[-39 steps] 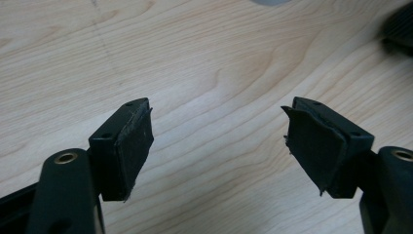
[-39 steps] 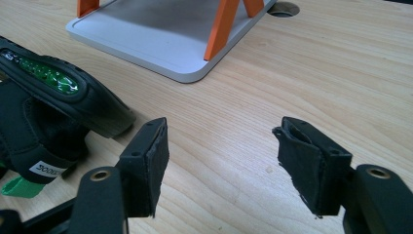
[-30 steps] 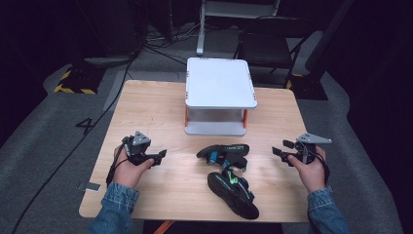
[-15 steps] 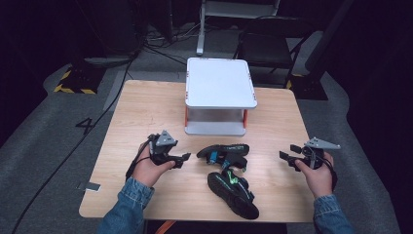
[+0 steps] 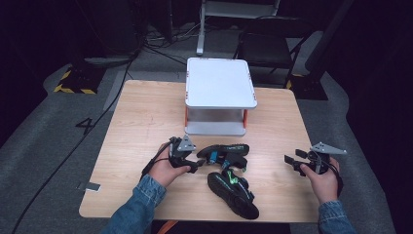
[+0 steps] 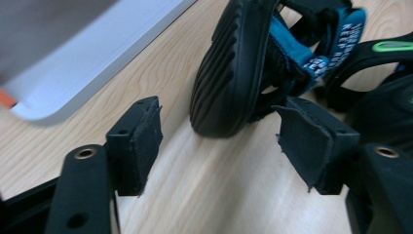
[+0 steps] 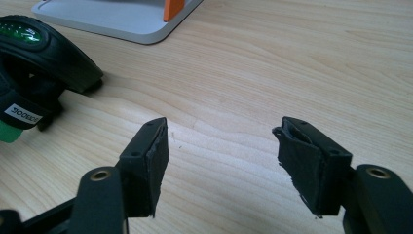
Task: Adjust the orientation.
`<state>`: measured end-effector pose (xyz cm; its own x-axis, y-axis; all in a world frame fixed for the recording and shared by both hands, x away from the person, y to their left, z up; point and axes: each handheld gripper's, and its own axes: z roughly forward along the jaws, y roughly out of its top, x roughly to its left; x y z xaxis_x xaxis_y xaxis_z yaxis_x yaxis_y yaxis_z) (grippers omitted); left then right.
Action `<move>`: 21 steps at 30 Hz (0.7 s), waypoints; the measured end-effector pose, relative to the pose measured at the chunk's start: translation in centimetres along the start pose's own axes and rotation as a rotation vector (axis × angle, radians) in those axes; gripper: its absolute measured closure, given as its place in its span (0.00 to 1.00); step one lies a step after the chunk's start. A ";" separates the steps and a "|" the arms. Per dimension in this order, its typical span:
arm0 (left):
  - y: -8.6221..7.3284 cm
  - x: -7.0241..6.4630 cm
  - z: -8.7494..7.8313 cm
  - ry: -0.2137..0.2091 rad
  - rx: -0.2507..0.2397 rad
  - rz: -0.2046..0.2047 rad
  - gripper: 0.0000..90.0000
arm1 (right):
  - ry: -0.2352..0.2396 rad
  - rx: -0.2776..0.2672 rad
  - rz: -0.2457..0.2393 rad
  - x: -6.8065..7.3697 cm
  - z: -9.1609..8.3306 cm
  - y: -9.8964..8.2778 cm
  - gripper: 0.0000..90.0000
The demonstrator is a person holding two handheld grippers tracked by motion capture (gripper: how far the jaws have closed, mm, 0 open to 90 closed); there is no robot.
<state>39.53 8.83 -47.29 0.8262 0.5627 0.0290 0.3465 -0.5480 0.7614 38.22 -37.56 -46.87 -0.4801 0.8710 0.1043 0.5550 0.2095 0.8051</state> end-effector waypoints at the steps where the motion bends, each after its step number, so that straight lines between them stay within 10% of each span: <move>1: -0.1 -0.1 0.5 0.027 -0.009 0.016 0.37 | -0.001 0.000 -0.002 0.0 0.0 -0.1 0.40; 12: 0.3 -0.1 2.7 0.024 -0.084 0.080 0.73 | -0.018 0.019 0.018 -0.3 -0.5 -1.2 0.40; 21: 0.7 -0.2 2.3 0.064 -0.118 0.126 0.80 | -0.011 0.028 0.009 -0.1 -0.3 -1.3 0.40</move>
<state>40.62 6.89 -48.29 0.8284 0.5347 0.1671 0.1845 -0.5421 0.8198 37.33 -38.05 -47.70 -0.4676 0.8777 0.1049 0.5782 0.2140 0.7873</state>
